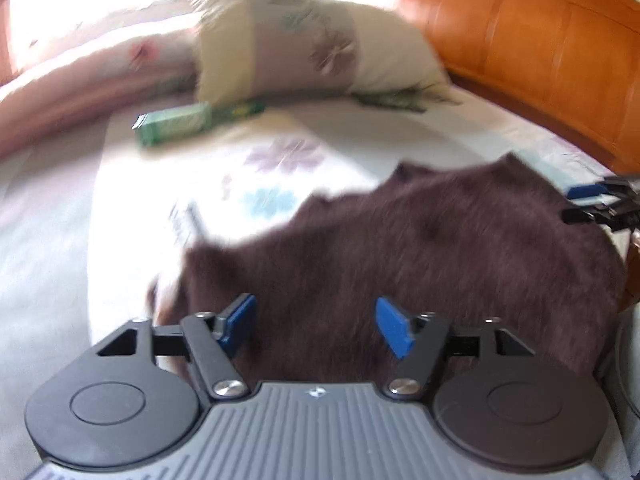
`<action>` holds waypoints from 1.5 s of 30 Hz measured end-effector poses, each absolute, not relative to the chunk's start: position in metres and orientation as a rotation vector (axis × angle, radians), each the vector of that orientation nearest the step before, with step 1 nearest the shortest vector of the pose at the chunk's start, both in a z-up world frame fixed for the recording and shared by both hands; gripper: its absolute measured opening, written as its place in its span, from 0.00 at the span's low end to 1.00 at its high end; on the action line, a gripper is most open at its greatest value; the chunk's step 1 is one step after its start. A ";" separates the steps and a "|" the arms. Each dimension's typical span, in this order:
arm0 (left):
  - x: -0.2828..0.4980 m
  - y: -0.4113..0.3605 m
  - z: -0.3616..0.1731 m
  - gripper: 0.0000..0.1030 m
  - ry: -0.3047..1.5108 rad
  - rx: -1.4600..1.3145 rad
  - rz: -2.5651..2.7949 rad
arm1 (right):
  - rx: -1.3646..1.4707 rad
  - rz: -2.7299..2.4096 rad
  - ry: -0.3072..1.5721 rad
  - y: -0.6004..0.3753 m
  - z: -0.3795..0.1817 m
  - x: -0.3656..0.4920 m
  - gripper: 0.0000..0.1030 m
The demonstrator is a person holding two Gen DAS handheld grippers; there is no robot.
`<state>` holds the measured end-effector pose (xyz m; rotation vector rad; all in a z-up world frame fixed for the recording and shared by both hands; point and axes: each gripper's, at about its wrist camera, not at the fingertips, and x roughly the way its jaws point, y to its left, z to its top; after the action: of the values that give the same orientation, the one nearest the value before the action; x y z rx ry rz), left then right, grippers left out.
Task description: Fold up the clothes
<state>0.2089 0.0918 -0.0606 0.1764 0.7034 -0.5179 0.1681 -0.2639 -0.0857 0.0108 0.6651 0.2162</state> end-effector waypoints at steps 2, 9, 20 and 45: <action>0.226 0.083 -0.067 0.73 0.724 0.180 -0.532 | 0.047 0.221 0.655 -0.263 -0.083 0.185 0.89; 0.256 0.093 -0.091 0.75 0.785 0.100 -0.499 | 0.107 0.188 0.703 -0.272 -0.115 0.244 0.89; 0.263 0.056 -0.059 0.78 0.805 0.120 -0.535 | 0.158 0.214 0.660 -0.263 -0.090 0.226 0.99; 0.380 -0.092 -0.099 0.89 1.020 -0.194 -0.759 | 0.125 0.303 0.584 -0.223 -0.123 0.166 1.00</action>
<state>0.3795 -0.0919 -0.0994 -0.1944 1.0195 -0.7587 0.1661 -0.2230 -0.1229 0.1246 0.5842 0.3033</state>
